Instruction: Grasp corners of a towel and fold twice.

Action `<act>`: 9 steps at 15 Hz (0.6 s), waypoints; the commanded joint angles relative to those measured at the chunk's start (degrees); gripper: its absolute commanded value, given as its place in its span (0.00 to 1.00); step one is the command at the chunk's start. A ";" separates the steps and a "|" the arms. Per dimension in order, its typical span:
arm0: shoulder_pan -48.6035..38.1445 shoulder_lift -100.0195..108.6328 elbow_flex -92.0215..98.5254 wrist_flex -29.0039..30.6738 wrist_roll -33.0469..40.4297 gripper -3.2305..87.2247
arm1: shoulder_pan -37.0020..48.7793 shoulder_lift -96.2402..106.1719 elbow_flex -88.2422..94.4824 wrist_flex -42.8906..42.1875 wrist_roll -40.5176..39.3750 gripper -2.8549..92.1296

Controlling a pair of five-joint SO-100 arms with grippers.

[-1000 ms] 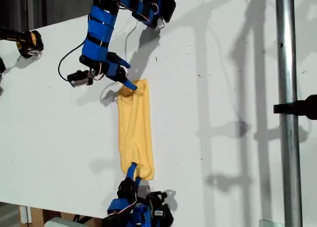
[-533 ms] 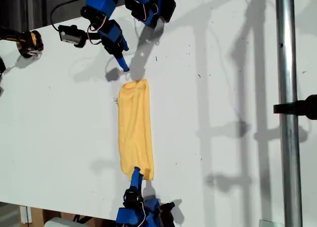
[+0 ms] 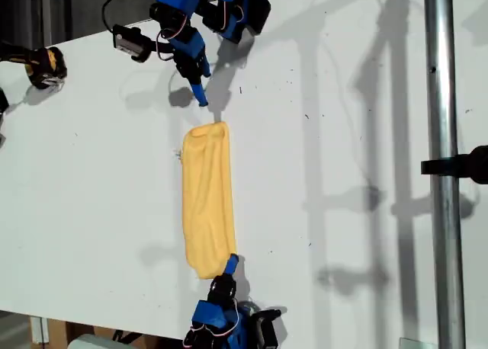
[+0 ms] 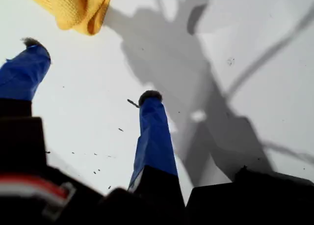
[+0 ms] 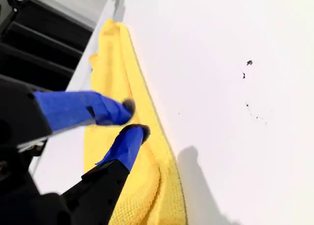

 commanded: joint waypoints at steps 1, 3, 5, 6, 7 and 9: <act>0.44 0.35 -0.35 -0.70 -0.88 0.03 | 0.70 -8.88 -4.13 -6.50 -2.37 0.43; 0.53 0.35 -0.09 -0.97 -1.23 0.03 | 1.49 -23.47 -10.37 -13.27 -4.48 0.44; 0.18 0.35 0.09 -0.97 -0.97 0.03 | 1.67 -37.53 -18.28 -17.93 -5.27 0.44; 0.18 0.35 0.09 -0.70 -0.62 0.04 | 1.67 -43.68 -22.50 -19.51 -5.54 0.45; 0.18 0.35 0.00 -0.44 -0.53 0.04 | 1.41 -49.57 -26.54 -20.83 -5.62 0.45; 0.18 0.35 0.00 -0.26 -0.35 0.04 | 0.09 -59.59 -33.57 -23.20 -5.54 0.46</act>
